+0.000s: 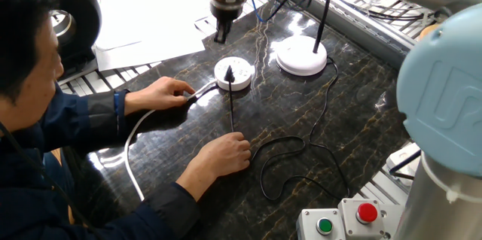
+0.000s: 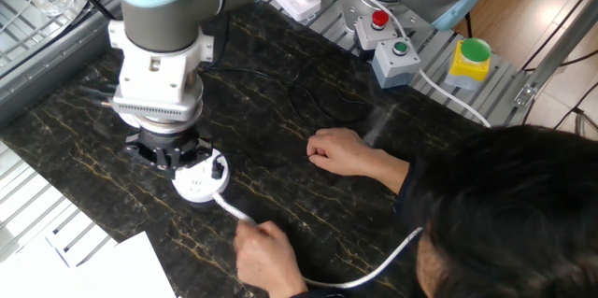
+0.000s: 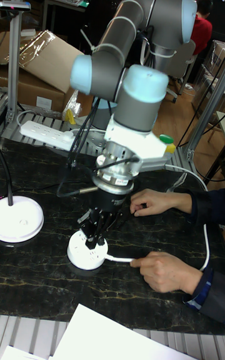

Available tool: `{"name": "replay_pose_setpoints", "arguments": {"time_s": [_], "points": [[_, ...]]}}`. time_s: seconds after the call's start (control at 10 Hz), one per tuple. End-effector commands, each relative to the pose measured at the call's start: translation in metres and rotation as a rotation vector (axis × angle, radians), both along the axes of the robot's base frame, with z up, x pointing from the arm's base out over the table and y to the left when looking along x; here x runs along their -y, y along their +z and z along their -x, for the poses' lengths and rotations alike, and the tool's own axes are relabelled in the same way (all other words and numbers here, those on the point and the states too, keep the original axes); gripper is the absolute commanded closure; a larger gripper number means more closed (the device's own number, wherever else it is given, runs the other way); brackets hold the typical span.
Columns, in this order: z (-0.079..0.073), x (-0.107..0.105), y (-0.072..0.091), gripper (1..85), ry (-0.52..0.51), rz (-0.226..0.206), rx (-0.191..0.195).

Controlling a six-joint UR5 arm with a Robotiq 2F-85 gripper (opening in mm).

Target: Plug in the power cord of the desk lamp, turn on the socket, and light up the desk lamp

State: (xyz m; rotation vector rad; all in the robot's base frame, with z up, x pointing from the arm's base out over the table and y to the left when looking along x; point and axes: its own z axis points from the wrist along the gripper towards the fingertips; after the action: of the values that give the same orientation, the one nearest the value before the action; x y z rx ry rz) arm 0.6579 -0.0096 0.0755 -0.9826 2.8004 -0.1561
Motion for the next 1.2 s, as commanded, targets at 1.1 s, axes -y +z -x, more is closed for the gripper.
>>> {"name": "replay_pose_setpoints", "arguments": {"time_s": [1.1], "points": [[0.03, -0.008, -0.041, 84.3, -0.044, -0.107, -0.023]]}}
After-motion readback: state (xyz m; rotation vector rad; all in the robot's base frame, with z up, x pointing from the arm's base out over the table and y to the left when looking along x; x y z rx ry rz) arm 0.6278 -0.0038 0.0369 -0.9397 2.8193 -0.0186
